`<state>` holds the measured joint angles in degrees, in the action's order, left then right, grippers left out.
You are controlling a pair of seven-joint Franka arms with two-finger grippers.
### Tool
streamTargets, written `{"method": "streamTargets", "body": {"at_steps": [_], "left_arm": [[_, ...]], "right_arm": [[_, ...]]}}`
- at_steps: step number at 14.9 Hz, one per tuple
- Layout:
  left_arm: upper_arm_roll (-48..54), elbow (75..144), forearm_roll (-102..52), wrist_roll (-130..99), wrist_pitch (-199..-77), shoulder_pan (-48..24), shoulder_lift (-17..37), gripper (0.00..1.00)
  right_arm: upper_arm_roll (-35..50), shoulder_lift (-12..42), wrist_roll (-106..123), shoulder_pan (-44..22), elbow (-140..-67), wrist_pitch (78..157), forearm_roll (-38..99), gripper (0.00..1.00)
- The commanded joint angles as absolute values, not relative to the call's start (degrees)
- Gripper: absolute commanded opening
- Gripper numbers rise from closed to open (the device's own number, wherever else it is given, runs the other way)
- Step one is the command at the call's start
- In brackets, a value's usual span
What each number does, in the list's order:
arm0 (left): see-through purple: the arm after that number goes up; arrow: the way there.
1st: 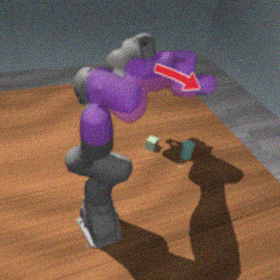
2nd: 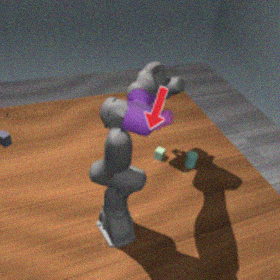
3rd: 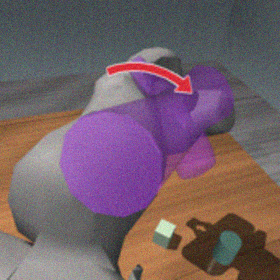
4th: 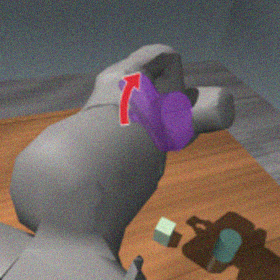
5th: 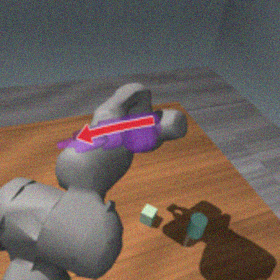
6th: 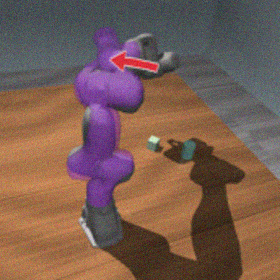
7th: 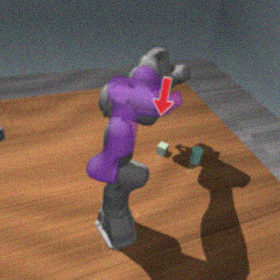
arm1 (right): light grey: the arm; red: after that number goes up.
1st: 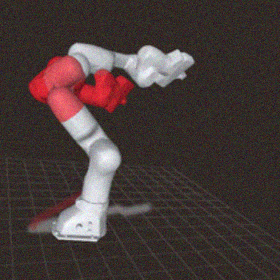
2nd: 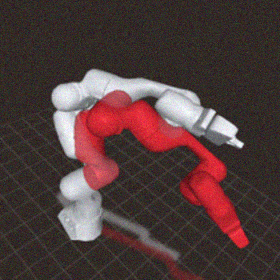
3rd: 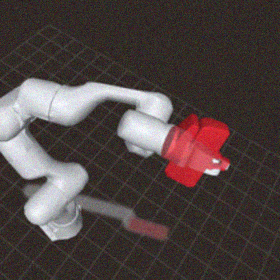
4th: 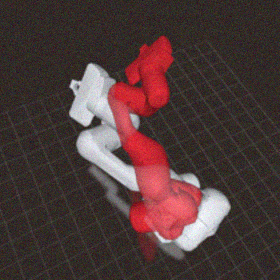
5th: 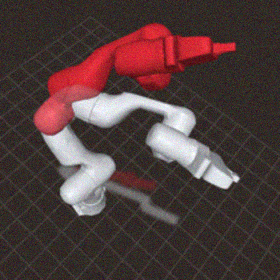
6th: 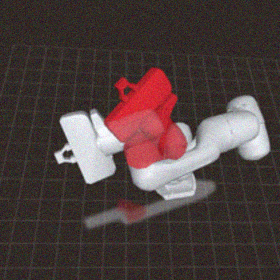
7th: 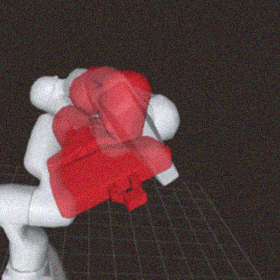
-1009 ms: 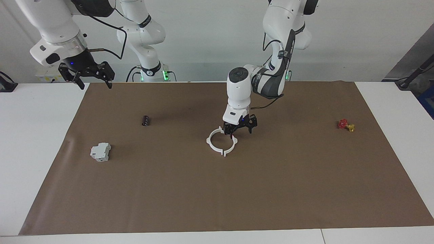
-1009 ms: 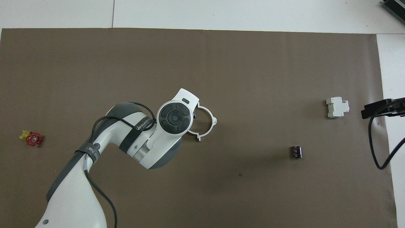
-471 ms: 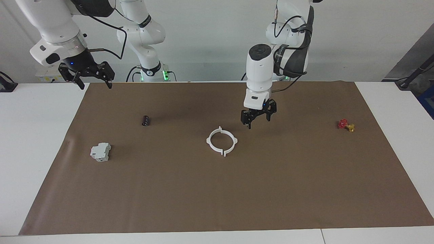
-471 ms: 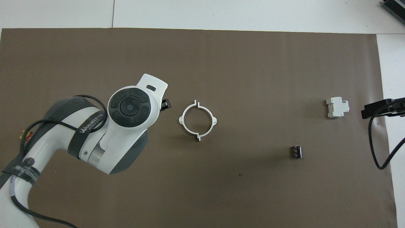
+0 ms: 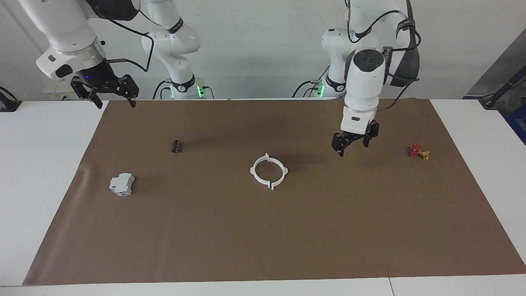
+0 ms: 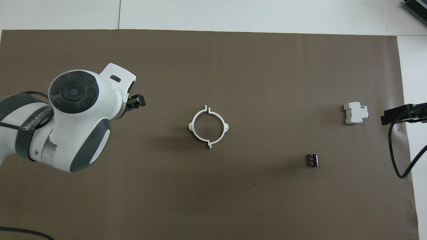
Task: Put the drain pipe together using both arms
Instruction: 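Open the left gripper and draw it back to rest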
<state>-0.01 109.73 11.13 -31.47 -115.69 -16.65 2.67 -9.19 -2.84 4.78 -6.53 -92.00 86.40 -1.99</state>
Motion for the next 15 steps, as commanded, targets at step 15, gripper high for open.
{"method": "streamTargets", "body": {"at_steps": [15], "left_arm": [[0.96,110.39,0.09,-1.05,-107.85,-0.17,-2.89,1.00]], "right_arm": [[-9.05,-4.04,5.19,-6.77,-93.25,86.57,-2.20,1.00]]}}
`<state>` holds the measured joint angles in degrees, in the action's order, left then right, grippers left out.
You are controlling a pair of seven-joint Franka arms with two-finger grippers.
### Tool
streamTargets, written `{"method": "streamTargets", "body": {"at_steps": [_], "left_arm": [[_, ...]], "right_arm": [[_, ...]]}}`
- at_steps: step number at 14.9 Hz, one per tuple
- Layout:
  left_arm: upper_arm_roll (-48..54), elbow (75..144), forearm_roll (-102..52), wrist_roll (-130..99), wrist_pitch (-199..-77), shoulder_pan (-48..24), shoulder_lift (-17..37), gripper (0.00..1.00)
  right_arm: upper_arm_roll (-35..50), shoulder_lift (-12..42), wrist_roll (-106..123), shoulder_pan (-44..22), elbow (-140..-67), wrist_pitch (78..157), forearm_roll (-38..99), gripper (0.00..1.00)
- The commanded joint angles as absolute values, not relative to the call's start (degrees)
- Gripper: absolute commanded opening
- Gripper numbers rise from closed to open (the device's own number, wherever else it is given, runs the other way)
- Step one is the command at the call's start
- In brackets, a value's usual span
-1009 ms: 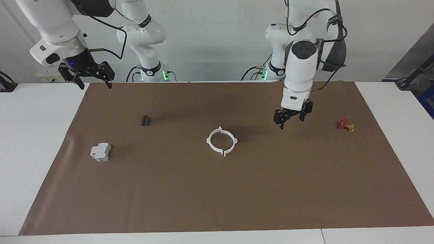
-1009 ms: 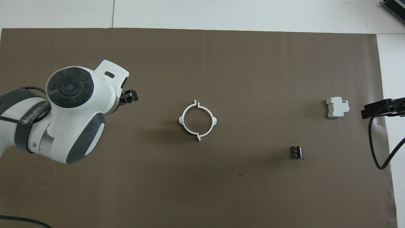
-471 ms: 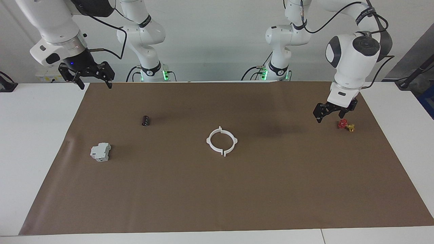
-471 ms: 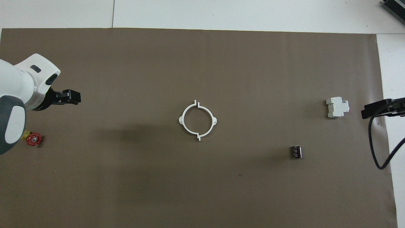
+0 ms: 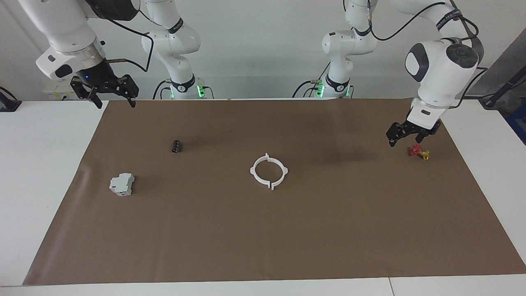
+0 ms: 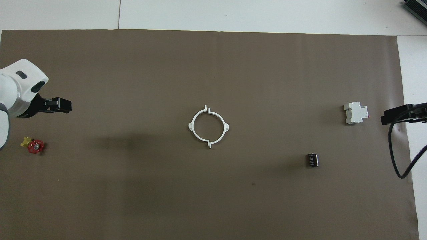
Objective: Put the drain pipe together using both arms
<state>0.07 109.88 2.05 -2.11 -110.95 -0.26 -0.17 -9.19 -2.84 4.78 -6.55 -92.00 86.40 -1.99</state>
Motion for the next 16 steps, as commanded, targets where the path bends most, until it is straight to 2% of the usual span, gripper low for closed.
{"method": "streamTargets", "body": {"at_steps": [1,8,11,16], "left_arm": [[1.23,110.39,-0.09,-1.23,-106.80,-0.44,-3.68,1.00],[0.79,108.82,-0.09,-0.88,-98.71,0.17,-10.37,1.00],[0.79,104.25,-0.09,-0.88,-97.29,0.53,-9.15,1.00],[0.79,103.01,-0.09,-1.49,-97.38,0.53,-8.61,1.00]], "right_arm": [[-8.97,-4.04,5.27,-6.85,-93.25,86.57,-2.20,1.00],[-8.96,-4.04,5.27,-6.77,-93.25,86.57,-2.20,1.00],[-9.05,-4.04,5.27,-6.77,-93.25,86.57,-2.20,1.00],[-9.05,-4.04,5.27,-6.77,-93.25,86.57,-2.20,1.00]]}}
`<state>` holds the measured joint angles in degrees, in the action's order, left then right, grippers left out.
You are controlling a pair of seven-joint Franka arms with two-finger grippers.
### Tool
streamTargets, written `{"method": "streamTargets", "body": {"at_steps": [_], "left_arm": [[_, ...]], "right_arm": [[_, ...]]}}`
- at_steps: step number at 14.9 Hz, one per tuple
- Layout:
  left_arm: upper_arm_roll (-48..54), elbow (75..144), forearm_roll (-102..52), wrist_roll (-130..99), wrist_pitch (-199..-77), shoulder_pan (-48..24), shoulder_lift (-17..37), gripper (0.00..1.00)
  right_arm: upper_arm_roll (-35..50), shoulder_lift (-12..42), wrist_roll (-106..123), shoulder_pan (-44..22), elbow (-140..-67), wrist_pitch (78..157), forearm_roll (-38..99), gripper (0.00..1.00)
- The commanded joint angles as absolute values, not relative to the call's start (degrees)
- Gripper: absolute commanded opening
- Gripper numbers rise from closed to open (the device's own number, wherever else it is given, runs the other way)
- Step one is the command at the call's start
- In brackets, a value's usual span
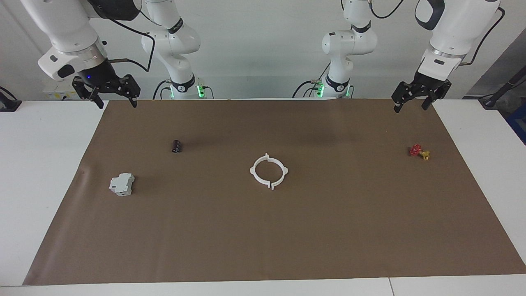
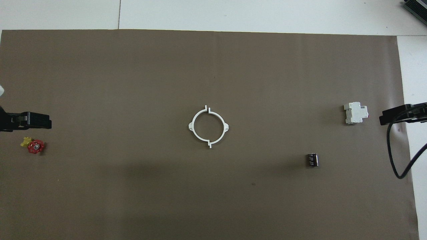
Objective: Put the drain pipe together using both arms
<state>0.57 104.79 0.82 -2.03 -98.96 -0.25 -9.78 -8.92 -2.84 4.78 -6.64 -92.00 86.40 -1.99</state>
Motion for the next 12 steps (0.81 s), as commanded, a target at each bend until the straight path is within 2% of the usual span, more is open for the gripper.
{"method": "streamTargets", "body": {"at_steps": [1,3,7,12], "left_arm": [[0.79,102.75,-0.09,-1.41,-97.21,0.53,-8.53,1.00],[0.79,100.65,-0.09,-1.14,-94.94,0.44,-7.83,1.00],[-0.52,87.66,-0.09,-0.97,-83.78,-0.44,0.43,1.00],[-0.35,89.20,-0.09,-0.97,-82.53,-2.10,1.23,1.00]], "right_arm": [[-9.05,-4.04,5.27,-6.68,-93.25,86.57,-2.20,1.00],[-9.05,-4.04,5.27,-6.68,-93.25,86.57,-2.20,1.00],[-9.05,-4.04,5.27,-6.59,-93.25,86.57,-2.20,1.00],[-9.05,-4.04,5.27,-6.59,-93.25,86.57,-2.20,1.00]]}}
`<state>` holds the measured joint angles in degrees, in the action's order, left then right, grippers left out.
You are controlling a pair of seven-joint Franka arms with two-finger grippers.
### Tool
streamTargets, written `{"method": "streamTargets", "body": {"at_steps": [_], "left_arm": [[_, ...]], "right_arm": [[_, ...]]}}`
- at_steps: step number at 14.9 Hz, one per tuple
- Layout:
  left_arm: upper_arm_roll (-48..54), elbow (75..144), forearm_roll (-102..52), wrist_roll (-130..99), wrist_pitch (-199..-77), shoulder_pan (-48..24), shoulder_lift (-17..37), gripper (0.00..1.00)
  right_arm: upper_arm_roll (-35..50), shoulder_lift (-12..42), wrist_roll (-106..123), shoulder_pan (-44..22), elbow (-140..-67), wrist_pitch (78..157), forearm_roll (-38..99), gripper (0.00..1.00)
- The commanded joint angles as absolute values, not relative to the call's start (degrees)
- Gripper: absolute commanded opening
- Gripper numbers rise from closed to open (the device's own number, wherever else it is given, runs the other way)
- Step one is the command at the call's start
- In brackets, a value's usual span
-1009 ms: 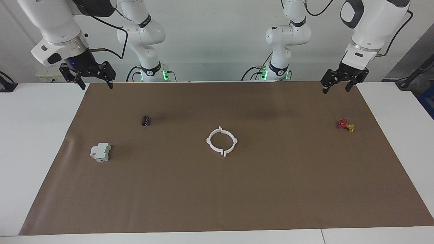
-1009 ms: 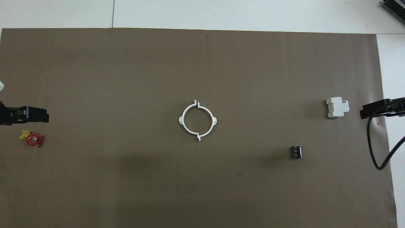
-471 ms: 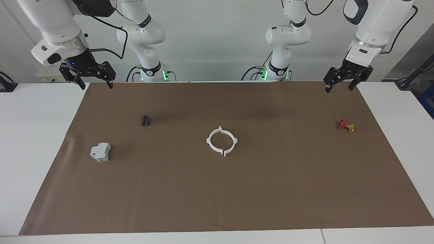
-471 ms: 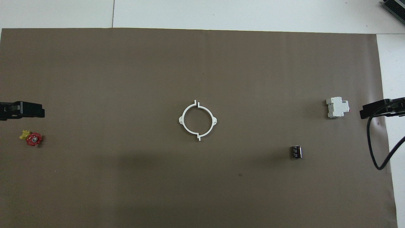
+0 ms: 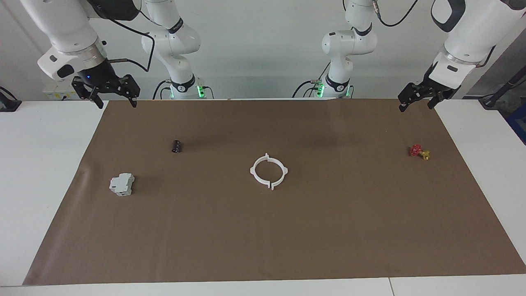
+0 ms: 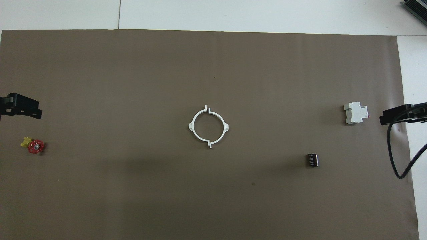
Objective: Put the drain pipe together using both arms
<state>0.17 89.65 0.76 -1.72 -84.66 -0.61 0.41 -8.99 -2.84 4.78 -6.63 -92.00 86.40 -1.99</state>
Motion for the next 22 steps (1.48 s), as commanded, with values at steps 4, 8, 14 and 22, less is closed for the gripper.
{"method": "streamTargets", "body": {"at_steps": [4,8,14,22], "left_arm": [[-0.35,90.97,-0.09,-1.32,-83.41,-2.72,1.93,1.00],[-0.88,92.73,-0.09,-0.88,-85.17,-2.55,1.85,1.00],[-1.23,91.14,-0.09,-0.79,-85.69,-2.64,2.20,1.00],[-1.76,92.72,-0.09,-0.79,-93.23,-2.46,2.02,1.00]], "right_arm": [[-9.05,-4.04,5.27,-6.59,-93.25,86.57,-2.20,1.00],[-9.05,-4.04,5.45,-6.59,-93.25,86.57,-2.20,1.00],[-9.05,-4.04,5.45,-6.68,-93.25,86.57,-2.20,1.00],[-9.05,-4.04,5.45,-6.59,-93.25,86.57,-2.20,1.00]]}}
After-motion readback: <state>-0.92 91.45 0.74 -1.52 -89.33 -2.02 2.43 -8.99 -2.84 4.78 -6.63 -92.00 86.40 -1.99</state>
